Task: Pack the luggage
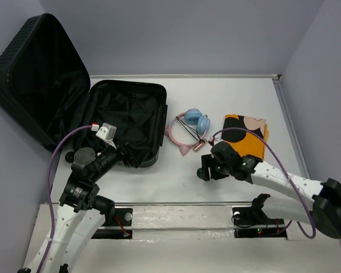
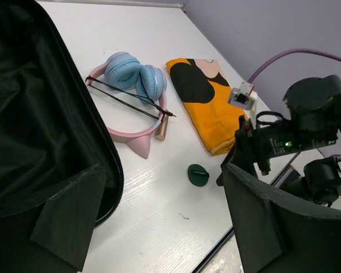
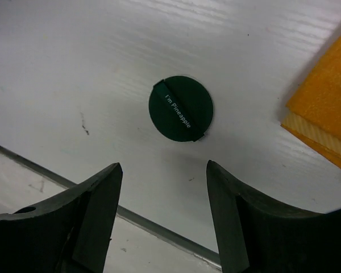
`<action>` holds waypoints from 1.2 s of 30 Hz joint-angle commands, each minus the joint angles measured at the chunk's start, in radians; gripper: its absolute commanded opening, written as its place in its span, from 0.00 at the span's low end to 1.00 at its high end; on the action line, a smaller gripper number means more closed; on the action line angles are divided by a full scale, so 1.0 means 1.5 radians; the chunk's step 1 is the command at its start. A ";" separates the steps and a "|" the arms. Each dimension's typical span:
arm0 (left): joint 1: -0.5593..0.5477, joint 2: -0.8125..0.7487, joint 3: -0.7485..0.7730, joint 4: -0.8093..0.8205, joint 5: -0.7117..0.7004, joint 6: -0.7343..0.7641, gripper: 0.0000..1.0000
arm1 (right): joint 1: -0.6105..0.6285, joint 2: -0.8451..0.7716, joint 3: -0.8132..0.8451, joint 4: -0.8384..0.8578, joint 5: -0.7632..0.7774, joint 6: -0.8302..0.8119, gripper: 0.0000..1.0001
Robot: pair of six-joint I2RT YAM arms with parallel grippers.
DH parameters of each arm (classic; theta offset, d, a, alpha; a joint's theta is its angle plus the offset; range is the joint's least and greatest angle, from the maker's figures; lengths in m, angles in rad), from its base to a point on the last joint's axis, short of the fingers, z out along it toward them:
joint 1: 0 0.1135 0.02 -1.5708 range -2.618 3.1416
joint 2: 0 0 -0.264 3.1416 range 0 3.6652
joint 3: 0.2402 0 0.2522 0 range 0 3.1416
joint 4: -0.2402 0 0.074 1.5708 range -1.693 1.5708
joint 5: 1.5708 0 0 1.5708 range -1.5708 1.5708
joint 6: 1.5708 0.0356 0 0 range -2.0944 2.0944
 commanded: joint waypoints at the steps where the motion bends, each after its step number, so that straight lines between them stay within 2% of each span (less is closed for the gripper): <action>1: -0.001 -0.016 -0.006 0.032 0.022 0.003 0.96 | 0.048 0.091 0.037 0.029 0.097 0.017 0.65; 2: -0.002 -0.020 -0.008 0.034 0.025 0.002 0.99 | 0.058 0.109 0.048 0.030 0.111 0.021 0.64; 6: -0.002 -0.020 -0.008 0.034 0.026 0.003 0.99 | 0.068 0.201 0.063 0.048 0.140 0.028 0.61; 10: -0.002 -0.020 -0.008 0.034 0.025 0.002 0.99 | 0.074 0.246 0.071 0.084 0.150 0.029 0.56; 19: -0.001 -0.022 -0.008 0.034 0.021 0.001 0.99 | 0.074 0.321 0.104 0.084 0.169 0.008 0.56; 20: -0.002 -0.023 -0.008 0.034 0.018 0.001 0.99 | 0.074 0.326 0.109 0.085 0.172 0.007 0.42; 22: -0.001 -0.028 -0.007 0.033 0.014 0.001 0.99 | 0.074 0.343 0.117 0.079 0.175 0.004 0.23; 23: -0.002 -0.033 -0.007 0.031 0.008 0.000 0.99 | 0.074 0.346 0.125 0.075 0.179 0.005 0.07; 26: -0.001 -0.044 -0.005 0.024 -0.012 -0.002 0.99 | 0.082 0.326 0.136 0.072 0.186 0.006 0.07; 29: 0.000 -0.068 0.003 0.002 -0.110 -0.019 0.99 | 0.096 0.269 0.166 0.073 0.189 -0.004 0.07; 30: 0.000 -0.083 0.006 -0.026 -0.204 -0.027 0.99 | 0.103 0.258 0.180 0.083 0.174 -0.015 0.07; 33: 0.027 -0.102 0.023 -0.069 -0.339 -0.060 0.99 | 0.103 0.262 0.270 0.132 0.131 -0.047 0.07; 36: 0.067 -0.145 0.021 -0.070 -0.356 -0.069 0.99 | 0.103 0.338 0.425 0.160 0.080 -0.069 0.07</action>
